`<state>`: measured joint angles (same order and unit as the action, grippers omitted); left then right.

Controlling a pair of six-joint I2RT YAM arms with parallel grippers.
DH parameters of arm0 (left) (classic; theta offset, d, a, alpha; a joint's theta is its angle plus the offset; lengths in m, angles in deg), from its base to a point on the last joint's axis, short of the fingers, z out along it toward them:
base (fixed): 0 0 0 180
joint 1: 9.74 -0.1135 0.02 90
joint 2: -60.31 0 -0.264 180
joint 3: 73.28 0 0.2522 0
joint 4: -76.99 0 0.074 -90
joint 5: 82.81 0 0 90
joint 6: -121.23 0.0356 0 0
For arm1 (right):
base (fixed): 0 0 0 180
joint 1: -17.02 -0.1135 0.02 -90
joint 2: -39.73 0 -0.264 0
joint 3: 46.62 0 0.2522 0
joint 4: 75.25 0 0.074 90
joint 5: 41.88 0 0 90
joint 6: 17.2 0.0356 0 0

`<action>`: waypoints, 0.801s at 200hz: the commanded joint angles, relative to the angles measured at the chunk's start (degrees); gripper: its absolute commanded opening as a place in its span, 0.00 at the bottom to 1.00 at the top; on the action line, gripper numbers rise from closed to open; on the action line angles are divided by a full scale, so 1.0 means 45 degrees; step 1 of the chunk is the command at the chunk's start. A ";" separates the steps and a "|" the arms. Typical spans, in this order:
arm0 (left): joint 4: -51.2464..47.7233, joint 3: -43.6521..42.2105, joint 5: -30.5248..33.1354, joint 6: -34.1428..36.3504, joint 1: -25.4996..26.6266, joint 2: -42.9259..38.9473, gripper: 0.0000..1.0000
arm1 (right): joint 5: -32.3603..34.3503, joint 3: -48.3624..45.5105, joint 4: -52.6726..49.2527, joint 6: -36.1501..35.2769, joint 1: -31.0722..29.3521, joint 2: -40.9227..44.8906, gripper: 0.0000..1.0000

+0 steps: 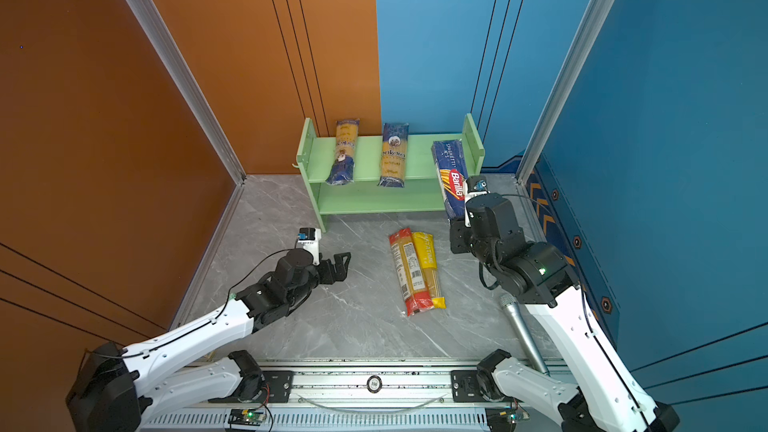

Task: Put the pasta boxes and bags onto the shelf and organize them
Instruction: 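Carry the upright Barilla box with the right gripper up onto the top shelf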

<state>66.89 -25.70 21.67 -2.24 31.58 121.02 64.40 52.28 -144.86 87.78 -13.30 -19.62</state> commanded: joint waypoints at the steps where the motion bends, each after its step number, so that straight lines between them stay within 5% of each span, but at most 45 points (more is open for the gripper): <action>1: 0.0191 -0.0015 -0.0167 0.0134 -0.0029 0.0045 0.98 | -0.0230 0.0893 0.2341 -0.0203 0.0363 0.0196 0.00; 160: 0.0124 0.0069 -0.0309 0.0148 -0.0191 0.0036 0.98 | -0.2088 0.1565 0.4296 -0.0964 0.2370 -0.1082 0.00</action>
<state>66.89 -25.70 21.45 -2.24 31.19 121.31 55.35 55.28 -137.37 84.15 -3.14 -25.35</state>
